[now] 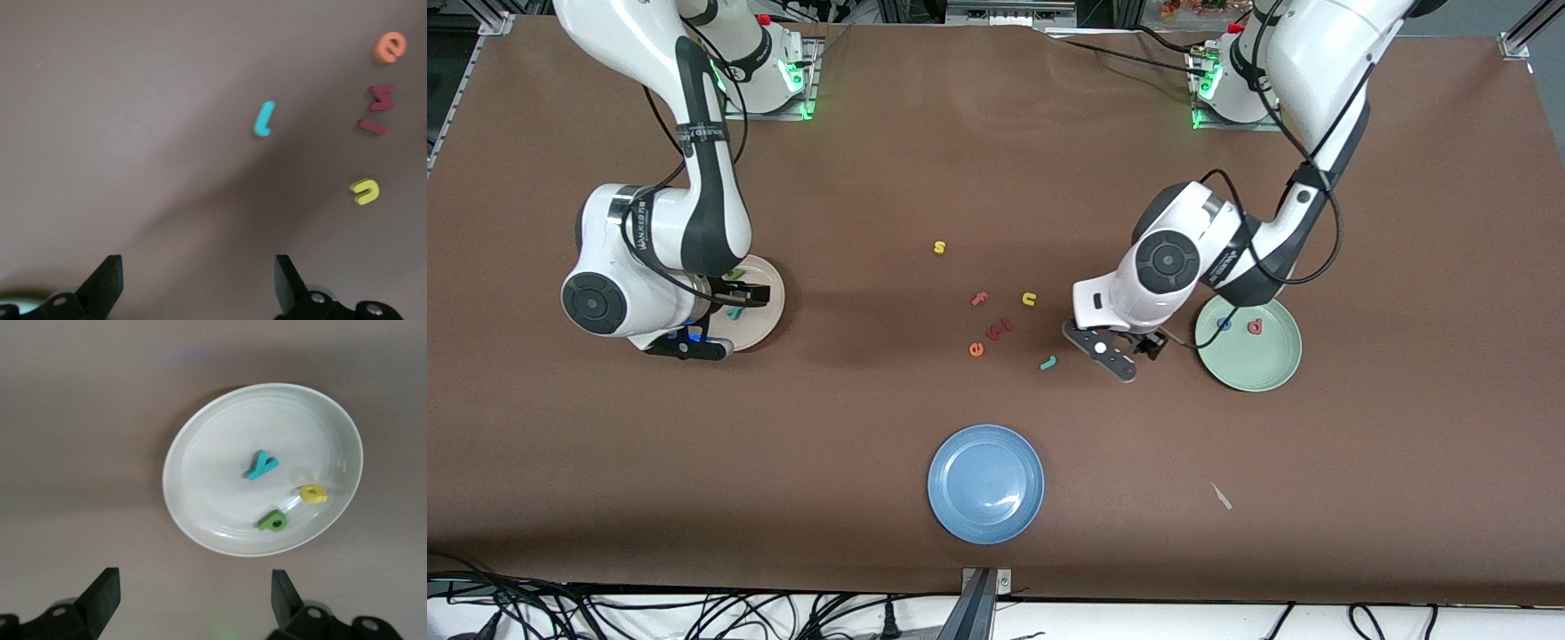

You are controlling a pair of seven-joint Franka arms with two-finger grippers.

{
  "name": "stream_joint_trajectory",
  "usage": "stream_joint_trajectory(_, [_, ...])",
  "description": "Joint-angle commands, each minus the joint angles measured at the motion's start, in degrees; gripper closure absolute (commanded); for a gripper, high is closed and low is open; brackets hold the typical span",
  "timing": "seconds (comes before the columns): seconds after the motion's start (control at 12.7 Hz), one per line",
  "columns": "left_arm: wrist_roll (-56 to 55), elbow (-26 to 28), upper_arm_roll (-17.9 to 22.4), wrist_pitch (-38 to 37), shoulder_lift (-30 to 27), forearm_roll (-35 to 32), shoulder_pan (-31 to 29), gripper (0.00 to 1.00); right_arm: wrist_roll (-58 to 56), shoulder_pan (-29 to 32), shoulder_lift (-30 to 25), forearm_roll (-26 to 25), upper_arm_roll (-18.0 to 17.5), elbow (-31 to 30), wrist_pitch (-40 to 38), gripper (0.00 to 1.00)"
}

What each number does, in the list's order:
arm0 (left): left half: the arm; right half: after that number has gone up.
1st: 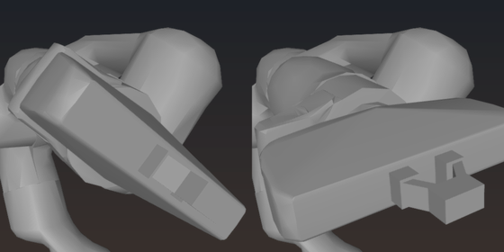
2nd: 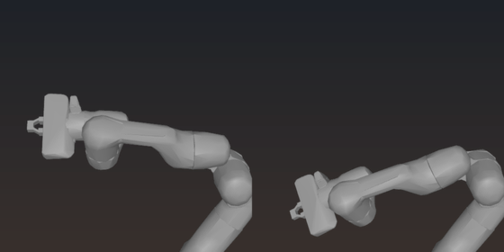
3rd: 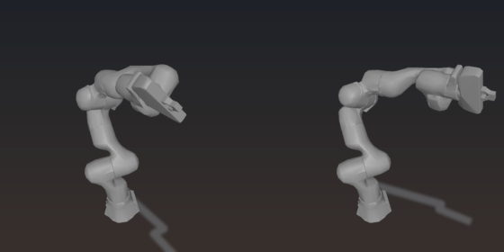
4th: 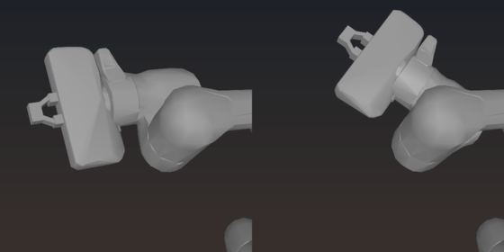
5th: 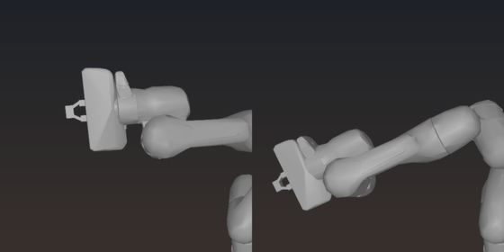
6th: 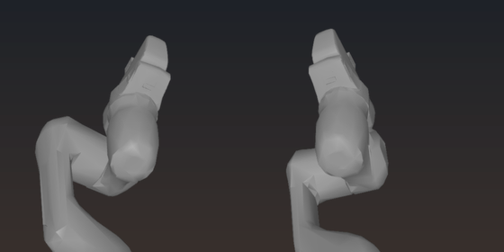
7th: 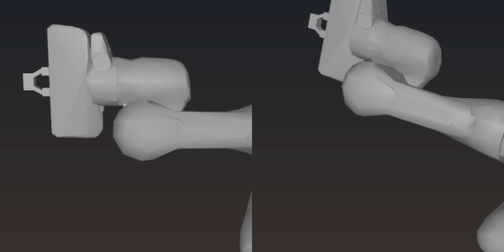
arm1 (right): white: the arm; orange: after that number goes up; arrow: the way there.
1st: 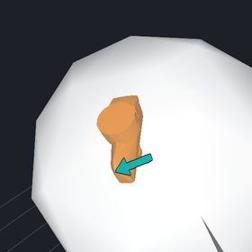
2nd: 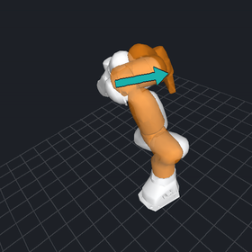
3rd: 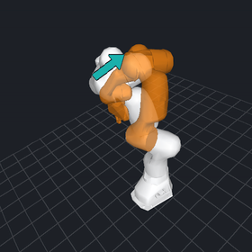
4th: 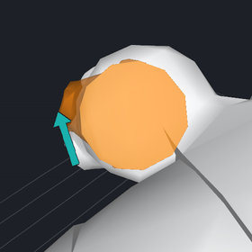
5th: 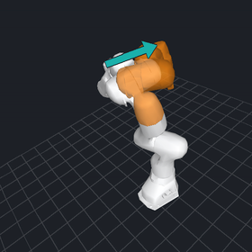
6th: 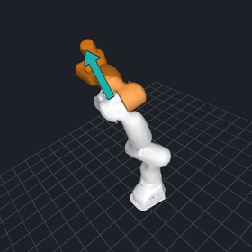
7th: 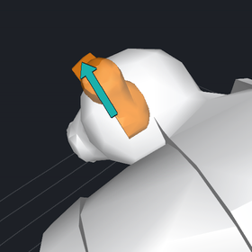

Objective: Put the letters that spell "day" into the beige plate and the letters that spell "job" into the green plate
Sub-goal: 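Grasp the cyan l with the left gripper while the right gripper returns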

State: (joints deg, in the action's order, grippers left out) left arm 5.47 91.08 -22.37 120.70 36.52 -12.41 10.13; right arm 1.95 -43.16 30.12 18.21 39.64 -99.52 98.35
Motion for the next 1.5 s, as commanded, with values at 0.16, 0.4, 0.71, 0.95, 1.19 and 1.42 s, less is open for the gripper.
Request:
stream_joint_trajectory(0.16, [7.97, -3.10, 0.31, 10.14, 7.23, -1.66, 1.47, 0.00, 0.86, -0.61, -0.06, 0.43, -0.53, 4.85, -4.57, 0.00])
stream_joint_trajectory(0.4, [9.29, -3.10, 0.48, 16.05, 10.05, -1.83, 3.05, 0.03, 0.59, -1.49, -0.76, -0.54, -0.70, 6.70, -4.57, 0.00])
stream_joint_trajectory(0.71, [9.29, -3.19, 0.66, 18.85, 12.07, -5.08, 4.81, 0.17, 0.42, 19.79, -8.22, -16.23, -27.68, 6.53, -3.87, 0.00])
stream_joint_trajectory(0.95, [9.29, -3.28, 0.92, 21.51, 13.31, -5.26, 4.90, 0.24, -0.46, 35.32, -11.31, -16.80, -41.38, 6.53, -3.43, 0.00])
stream_joint_trajectory(1.19, [9.21, -3.28, 0.92, 21.60, 13.75, -6.83, 4.90, 0.39, -0.28, 36.22, -16.83, -17.06, -41.31, 6.35, -4.13, 0.00])
stream_joint_trajectory(1.42, [9.21, -3.28, 0.92, 21.68, 13.75, -7.02, 4.90, 0.47, -0.28, 37.89, -22.28, -16.97, -40.35, 6.26, -6.85, 0.00])
